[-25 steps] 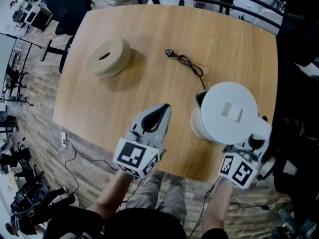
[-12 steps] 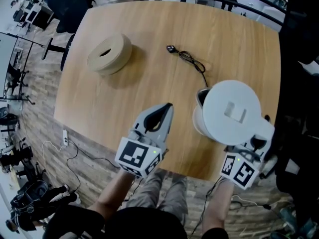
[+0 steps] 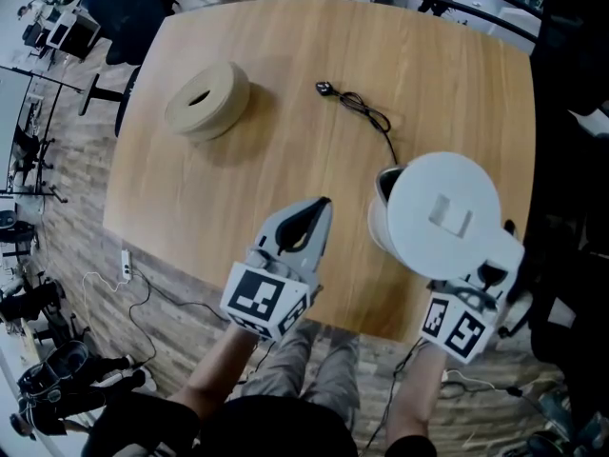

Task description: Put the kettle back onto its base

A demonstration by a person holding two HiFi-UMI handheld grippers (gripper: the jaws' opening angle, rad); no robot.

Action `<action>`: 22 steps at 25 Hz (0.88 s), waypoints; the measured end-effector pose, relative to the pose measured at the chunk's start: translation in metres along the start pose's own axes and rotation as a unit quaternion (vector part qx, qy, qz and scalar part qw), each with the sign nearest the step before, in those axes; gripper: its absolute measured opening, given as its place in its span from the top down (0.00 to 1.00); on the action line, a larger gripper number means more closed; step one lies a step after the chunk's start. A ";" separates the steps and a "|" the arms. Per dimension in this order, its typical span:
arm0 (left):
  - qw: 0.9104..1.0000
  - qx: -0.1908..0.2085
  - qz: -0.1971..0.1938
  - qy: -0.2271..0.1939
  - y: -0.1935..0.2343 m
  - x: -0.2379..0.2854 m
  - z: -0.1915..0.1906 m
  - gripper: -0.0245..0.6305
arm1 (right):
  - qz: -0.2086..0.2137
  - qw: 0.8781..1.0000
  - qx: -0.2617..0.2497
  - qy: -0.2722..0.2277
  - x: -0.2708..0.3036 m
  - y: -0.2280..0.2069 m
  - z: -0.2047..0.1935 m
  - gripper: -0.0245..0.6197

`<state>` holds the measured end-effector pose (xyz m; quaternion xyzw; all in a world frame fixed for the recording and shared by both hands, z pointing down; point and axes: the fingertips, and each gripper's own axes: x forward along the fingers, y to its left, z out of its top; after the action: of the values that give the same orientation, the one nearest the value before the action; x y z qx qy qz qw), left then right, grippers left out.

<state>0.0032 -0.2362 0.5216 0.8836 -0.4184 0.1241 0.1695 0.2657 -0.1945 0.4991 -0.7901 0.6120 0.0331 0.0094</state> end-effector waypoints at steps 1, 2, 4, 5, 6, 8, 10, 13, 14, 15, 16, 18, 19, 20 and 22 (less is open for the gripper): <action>1.000 0.000 -0.001 0.000 -0.001 0.000 0.000 0.97 | 0.000 1.000 0.001 -0.001 -0.001 0.000 0.000 0.82; 1.000 0.000 -0.002 0.000 -0.001 -0.001 -0.001 0.96 | -0.001 1.000 0.003 -0.002 -0.003 -0.001 -0.001 0.82; 1.000 0.000 -0.002 0.004 -0.002 -0.002 -0.003 0.97 | -0.001 1.000 0.004 -0.004 -0.006 -0.001 -0.001 0.82; 1.000 0.000 -0.002 0.005 -0.002 -0.003 -0.004 0.97 | -0.001 1.000 0.004 -0.006 -0.007 -0.001 -0.001 0.82; 1.000 0.001 -0.003 0.004 -0.002 -0.004 -0.005 0.97 | 0.000 1.000 0.003 -0.007 -0.009 0.000 -0.001 0.82; 1.000 0.002 -0.006 0.001 -0.003 -0.005 -0.006 0.96 | 0.001 1.000 0.001 -0.009 -0.013 0.001 -0.002 0.82; 1.000 0.002 -0.008 0.001 -0.004 -0.006 -0.007 0.96 | 0.003 1.000 -0.005 -0.005 -0.015 0.004 -0.005 0.82; 1.000 0.003 -0.011 0.001 -0.006 -0.008 -0.007 0.97 | 0.005 1.000 -0.015 -0.003 -0.018 0.010 -0.006 0.81; 1.000 0.004 -0.011 0.001 -0.006 -0.009 -0.007 0.96 | 0.004 1.000 -0.015 -0.003 -0.019 0.011 -0.006 0.81; 1.000 0.004 -0.011 0.000 -0.005 -0.010 -0.007 0.97 | 0.003 1.000 -0.014 -0.003 -0.020 0.010 -0.007 0.81; 1.000 0.004 -0.011 0.000 -0.004 -0.012 -0.008 0.97 | 0.002 1.000 -0.012 -0.003 -0.021 0.010 -0.008 0.81; 1.000 0.003 -0.012 0.000 -0.004 -0.015 -0.010 0.97 | -0.002 1.000 -0.007 -0.001 -0.023 0.007 -0.011 0.81; 1.000 0.004 -0.013 0.000 -0.004 -0.016 -0.011 0.97 | -0.004 1.000 -0.004 0.000 -0.025 0.006 -0.012 0.81; 1.000 0.004 -0.014 0.000 -0.004 -0.017 -0.011 0.97 | -0.004 1.000 -0.003 0.000 -0.025 0.006 -0.012 0.81; 1.000 0.003 -0.014 0.000 -0.004 -0.019 -0.011 0.97 | -0.003 1.000 -0.003 0.002 -0.025 0.007 -0.011 0.81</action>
<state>-0.0067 -0.2161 0.5242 0.8901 -0.4052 0.1234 0.1684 0.2527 -0.1728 0.5121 -0.7923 0.6091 0.0336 0.0058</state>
